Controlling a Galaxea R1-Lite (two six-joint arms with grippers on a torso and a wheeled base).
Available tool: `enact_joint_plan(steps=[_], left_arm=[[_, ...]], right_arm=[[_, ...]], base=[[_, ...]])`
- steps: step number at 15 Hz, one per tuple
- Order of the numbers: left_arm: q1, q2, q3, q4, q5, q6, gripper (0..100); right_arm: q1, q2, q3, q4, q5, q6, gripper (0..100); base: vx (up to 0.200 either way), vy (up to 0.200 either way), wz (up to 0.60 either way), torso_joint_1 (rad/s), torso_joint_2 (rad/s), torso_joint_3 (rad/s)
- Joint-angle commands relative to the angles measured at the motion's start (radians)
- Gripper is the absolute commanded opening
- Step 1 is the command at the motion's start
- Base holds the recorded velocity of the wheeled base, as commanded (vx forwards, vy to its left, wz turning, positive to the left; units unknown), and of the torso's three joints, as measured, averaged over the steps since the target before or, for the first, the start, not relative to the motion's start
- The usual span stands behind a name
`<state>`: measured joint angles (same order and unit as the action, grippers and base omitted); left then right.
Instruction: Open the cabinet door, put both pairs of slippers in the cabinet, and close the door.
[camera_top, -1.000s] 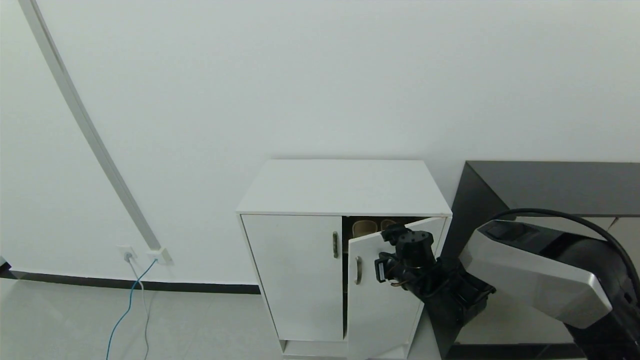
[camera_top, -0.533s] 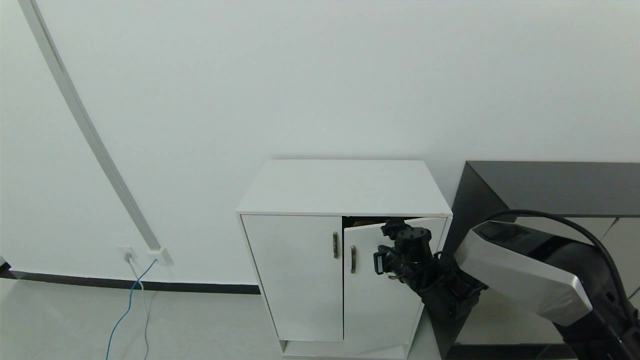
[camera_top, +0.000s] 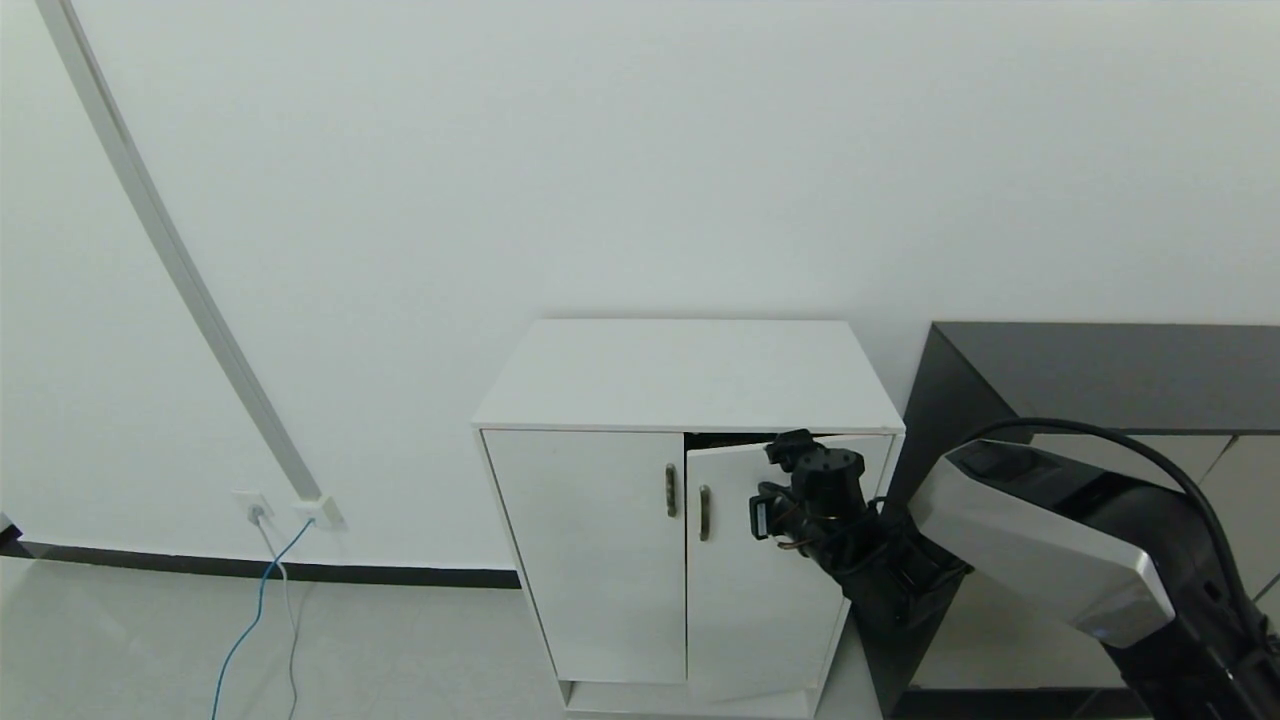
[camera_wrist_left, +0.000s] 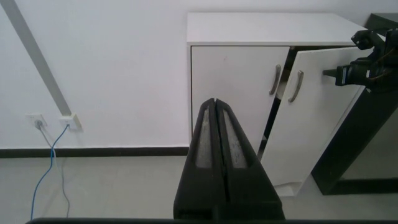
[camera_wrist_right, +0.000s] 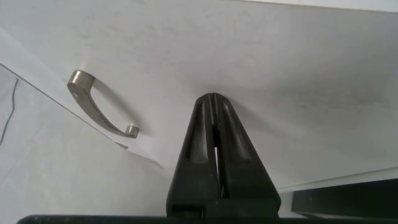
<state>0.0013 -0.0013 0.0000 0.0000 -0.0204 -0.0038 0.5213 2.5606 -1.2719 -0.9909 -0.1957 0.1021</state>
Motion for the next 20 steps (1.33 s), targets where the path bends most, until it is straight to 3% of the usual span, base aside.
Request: enact_joint_plan(steps=[1, 20], left_arm=[[0.0, 0.001, 0.0, 0.0, 0.0, -0.001, 0], [0.0, 0.001, 0.0, 0.0, 0.0, -0.001, 0]], right_arm=[[-0.003, 0.004, -0.006, 0.0, -0.001, -0.001, 0], [-0.02, 0.032, -0.043, -0.006, -0.007, -0.004, 0]], base=[[0.0, 0.0, 0.0, 0.0, 0.0, 0.0], [0.0, 0.0, 0.0, 0.0, 0.0, 0.0]])
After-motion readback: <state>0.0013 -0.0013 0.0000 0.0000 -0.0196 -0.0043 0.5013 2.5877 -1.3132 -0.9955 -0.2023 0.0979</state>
